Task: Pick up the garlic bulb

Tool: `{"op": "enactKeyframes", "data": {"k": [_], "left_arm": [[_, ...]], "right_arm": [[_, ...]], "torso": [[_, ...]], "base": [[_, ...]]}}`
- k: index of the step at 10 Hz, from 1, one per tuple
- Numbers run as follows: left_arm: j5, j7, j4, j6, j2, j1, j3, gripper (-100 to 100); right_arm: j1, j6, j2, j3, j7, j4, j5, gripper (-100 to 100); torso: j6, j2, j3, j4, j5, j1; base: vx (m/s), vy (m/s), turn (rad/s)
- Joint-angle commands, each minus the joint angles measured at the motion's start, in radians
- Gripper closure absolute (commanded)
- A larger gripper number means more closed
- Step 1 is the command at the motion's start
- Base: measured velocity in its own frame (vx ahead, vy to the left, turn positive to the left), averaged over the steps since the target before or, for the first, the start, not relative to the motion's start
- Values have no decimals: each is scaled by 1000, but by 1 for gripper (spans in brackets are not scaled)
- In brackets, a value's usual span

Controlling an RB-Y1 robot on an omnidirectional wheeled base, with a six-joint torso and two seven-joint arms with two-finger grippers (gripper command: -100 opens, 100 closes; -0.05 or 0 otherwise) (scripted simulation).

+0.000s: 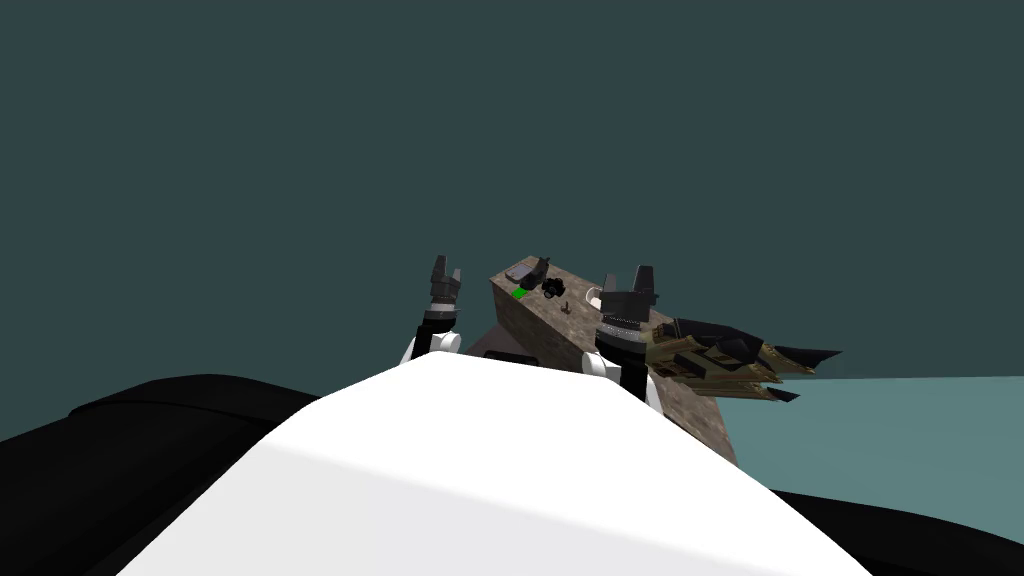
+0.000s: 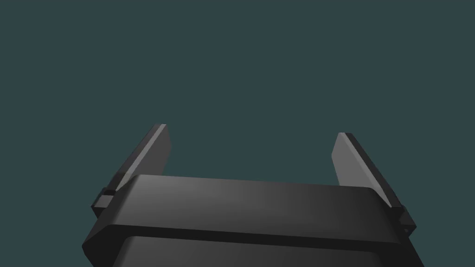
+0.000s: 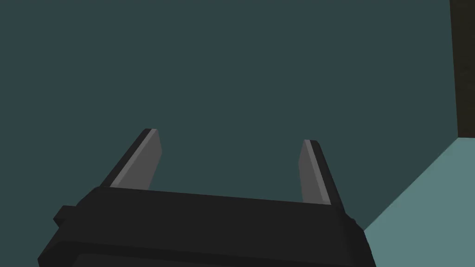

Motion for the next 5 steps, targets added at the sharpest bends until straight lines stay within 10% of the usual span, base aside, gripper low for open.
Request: {"op": "enactKeyframes", "data": {"k": [1,5], "left_arm": [[0,0,0,0,0,0,0,0],[0,0,0,0,0,0,0,0]], "right_arm": [[-5,8,-28,-2,4,4,2,-100],[-16,33,-124,1,20,30,7,-100]], "torso": [[0,0,0,0,0,0],[0,5,3,1,-1,-3]], "base": [[-62,12,10],[-75,-28,20]]}}
